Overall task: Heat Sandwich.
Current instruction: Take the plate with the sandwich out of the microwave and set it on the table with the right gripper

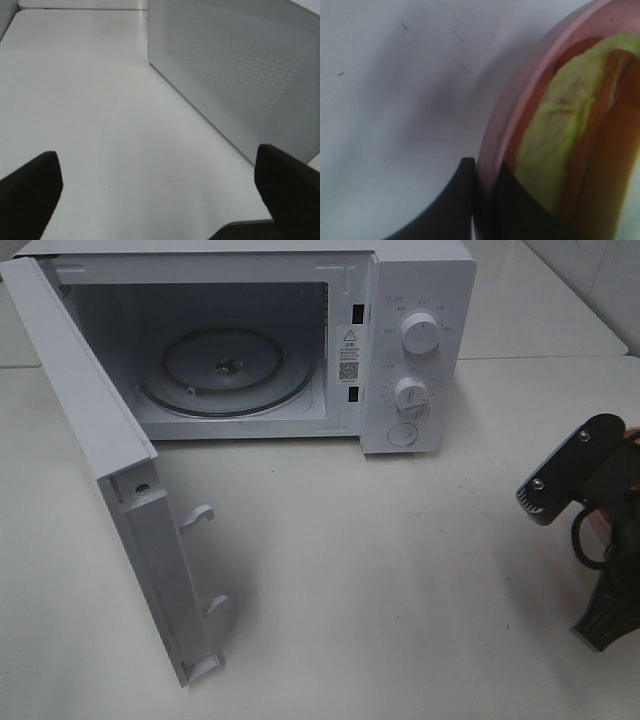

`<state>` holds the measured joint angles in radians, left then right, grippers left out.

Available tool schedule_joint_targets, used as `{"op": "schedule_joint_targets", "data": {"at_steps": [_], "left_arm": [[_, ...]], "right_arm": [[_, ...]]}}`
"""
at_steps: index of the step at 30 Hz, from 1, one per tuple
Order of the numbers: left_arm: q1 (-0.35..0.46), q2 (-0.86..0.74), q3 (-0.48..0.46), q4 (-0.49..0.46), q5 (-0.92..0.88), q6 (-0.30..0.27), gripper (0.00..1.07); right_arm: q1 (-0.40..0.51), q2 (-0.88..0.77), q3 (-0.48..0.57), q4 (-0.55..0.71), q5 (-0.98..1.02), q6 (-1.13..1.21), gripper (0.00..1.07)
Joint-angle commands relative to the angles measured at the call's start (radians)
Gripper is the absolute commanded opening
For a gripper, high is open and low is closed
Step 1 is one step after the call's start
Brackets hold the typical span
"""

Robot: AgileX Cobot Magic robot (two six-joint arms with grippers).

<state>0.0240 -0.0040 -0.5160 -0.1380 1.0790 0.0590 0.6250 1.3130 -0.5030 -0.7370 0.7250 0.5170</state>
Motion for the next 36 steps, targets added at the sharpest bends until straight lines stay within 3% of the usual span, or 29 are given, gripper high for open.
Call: {"op": "schedule_joint_targets", "data": {"at_steps": [1, 11, 27, 33, 36], "left_arm": [[0.002, -0.006, 0.000, -0.001, -0.005, -0.006, 0.98], [0.002, -0.006, 0.000, -0.001, -0.005, -0.006, 0.98], [0.002, -0.006, 0.000, -0.001, -0.005, -0.006, 0.98], [0.002, -0.006, 0.000, -0.001, -0.005, -0.006, 0.98], [0.002, -0.006, 0.000, -0.001, -0.005, -0.006, 0.98]], "right_arm": [[-0.005, 0.033, -0.004, -0.051, -0.024, 0.036, 0.00], [-0.006, 0.172, -0.004, -0.121, -0.118, 0.132, 0.00], [-0.197, 0.321, -0.004, -0.223, -0.279, 0.188, 0.01], [-0.227, 0.343, -0.004, -0.258, -0.312, 0.241, 0.02], [-0.227, 0.343, -0.004, -0.265, -0.315, 0.274, 0.08]]}}
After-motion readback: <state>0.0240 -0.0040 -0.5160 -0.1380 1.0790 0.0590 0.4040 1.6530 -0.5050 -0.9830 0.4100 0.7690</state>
